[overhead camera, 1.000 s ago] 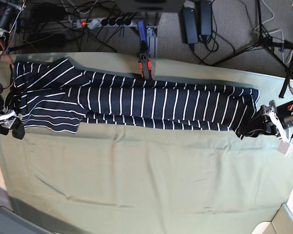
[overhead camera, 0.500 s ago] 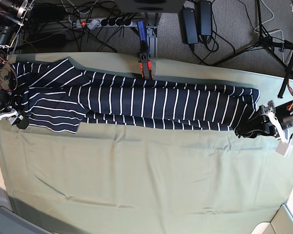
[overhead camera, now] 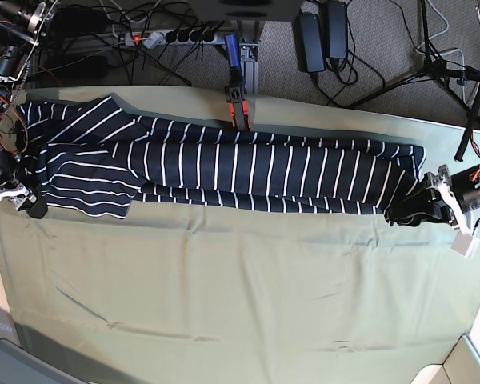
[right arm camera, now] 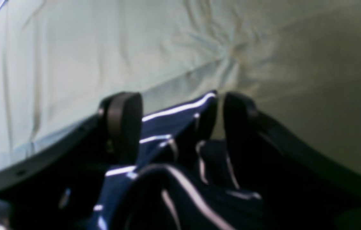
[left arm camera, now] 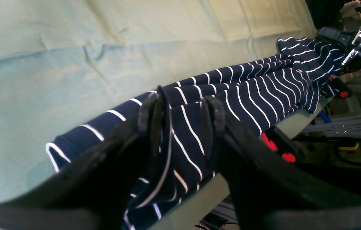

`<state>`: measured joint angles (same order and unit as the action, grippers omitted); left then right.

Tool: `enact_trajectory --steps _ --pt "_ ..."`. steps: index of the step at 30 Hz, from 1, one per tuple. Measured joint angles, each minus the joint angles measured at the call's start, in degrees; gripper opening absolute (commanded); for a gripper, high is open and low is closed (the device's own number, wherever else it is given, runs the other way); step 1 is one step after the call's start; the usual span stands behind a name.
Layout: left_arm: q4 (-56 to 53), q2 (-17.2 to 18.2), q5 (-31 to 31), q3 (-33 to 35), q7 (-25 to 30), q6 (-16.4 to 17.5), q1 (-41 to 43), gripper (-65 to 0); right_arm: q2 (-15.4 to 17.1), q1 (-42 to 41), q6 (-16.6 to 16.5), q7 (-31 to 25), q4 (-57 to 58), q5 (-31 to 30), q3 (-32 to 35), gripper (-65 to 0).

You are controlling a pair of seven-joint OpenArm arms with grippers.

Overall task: Fold the T-shirt properly
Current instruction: 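Hold the strip ends and tug them apart to straighten the fold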

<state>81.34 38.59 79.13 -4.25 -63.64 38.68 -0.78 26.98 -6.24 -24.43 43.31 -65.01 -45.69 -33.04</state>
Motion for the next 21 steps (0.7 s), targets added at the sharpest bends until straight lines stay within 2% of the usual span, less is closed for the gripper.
enact_trajectory --steps 8,17,21 --pt "0.0 0.0 0.3 0.0 0.0 0.0 0.0 -40.9 -0.2 -0.5 0.0 0.0 0.0 -0.6 0.3 -25.4" --pt "0.0 0.0 0.5 0.0 -0.1 0.0 0.0 -40.9 -5.6 -1.1 0.0 -0.3 0.1 -0.3 3.4 -25.6" --pt "0.0 0.0 0.4 0.0 -0.4 0.0 0.0 -40.9 -5.9 -1.2 0.0 -0.2 0.1 -0.4 3.5 -25.6"
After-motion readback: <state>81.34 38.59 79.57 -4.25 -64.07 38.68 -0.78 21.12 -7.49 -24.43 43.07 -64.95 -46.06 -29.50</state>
